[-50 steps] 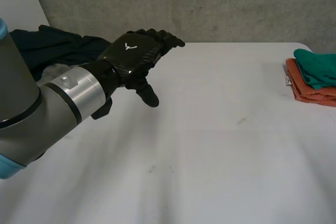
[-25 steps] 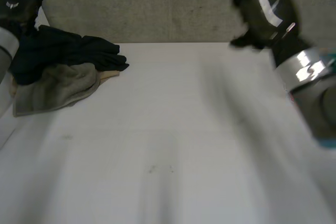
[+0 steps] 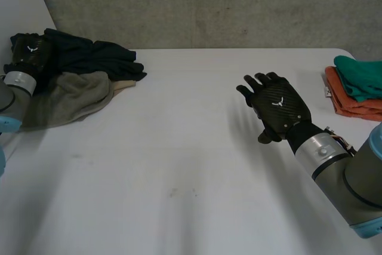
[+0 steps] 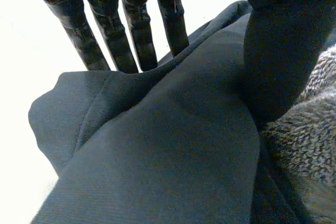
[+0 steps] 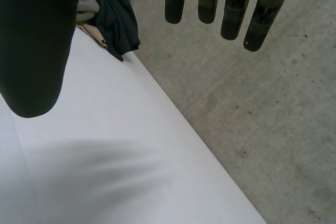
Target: Fold the laundry.
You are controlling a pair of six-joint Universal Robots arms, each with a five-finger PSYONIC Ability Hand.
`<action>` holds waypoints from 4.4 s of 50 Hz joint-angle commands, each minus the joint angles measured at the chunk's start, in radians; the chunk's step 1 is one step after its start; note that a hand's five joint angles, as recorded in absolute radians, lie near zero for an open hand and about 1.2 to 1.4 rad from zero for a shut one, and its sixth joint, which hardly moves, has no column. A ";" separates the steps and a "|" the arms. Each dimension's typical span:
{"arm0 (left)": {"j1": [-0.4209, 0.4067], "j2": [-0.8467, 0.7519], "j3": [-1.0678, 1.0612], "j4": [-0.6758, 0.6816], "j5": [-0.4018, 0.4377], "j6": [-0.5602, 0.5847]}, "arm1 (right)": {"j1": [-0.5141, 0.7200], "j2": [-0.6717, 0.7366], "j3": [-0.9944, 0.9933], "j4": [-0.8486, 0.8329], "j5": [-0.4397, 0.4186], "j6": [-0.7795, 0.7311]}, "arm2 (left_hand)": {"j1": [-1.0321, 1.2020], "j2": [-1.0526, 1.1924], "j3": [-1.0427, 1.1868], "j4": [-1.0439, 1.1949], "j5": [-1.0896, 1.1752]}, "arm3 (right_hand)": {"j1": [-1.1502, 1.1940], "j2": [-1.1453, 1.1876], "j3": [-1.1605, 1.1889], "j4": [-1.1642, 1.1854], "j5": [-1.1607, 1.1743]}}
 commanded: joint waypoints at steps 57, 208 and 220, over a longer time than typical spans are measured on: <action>-0.606 0.984 -1.274 0.060 -0.139 -0.369 | -0.101 -0.009 -0.232 0.395 0.130 0.047 | -0.416 -0.404 -0.404 -0.405 -0.394 | -0.029 -0.049 -0.042 -0.065 -0.065; -0.502 0.699 -1.141 0.217 -0.319 0.011 | -0.111 0.036 -0.303 0.559 0.127 0.182 | 0.743 0.755 0.756 0.754 0.765 | -0.029 -0.049 -0.042 -0.065 -0.065; -0.499 0.784 -0.816 0.305 -0.336 -0.004 | -0.113 0.033 -0.307 0.559 0.126 0.185 | 0.743 0.755 0.756 0.754 0.765 | -0.029 -0.049 -0.042 -0.065 -0.065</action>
